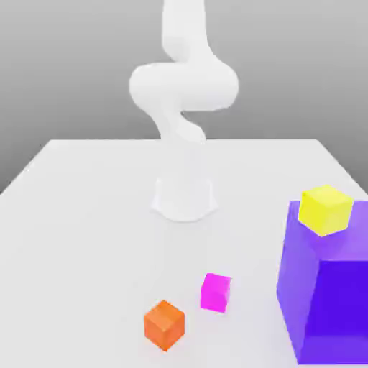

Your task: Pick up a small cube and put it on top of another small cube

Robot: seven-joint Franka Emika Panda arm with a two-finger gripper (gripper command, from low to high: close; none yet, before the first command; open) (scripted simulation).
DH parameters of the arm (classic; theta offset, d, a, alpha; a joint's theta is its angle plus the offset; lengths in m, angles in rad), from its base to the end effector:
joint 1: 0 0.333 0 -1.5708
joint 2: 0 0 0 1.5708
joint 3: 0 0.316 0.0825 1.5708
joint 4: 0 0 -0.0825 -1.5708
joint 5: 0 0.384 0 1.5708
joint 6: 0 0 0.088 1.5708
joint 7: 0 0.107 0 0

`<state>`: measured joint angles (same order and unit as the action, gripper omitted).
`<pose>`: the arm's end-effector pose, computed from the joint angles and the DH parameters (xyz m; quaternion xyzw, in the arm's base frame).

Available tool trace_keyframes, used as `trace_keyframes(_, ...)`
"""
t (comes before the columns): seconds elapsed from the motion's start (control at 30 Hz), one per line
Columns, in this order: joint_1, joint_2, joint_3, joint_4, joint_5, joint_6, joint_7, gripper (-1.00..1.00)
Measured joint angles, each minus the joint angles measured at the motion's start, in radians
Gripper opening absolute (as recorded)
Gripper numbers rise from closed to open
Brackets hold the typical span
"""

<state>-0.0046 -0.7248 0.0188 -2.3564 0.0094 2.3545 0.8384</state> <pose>0.3773 0.0078 0.6612 -0.8563 0.3764 -0.3229 0.1440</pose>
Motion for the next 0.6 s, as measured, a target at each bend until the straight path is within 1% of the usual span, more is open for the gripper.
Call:
trace_keyframes(0.37, -0.018, 0.397, 0.110, -0.282, 0.029, 0.284, 0.213, 0.00)
trace_keyframes(0.6, -0.007, 0.674, 0.160, -0.471, -0.001, 0.479, 0.393, 0.00)
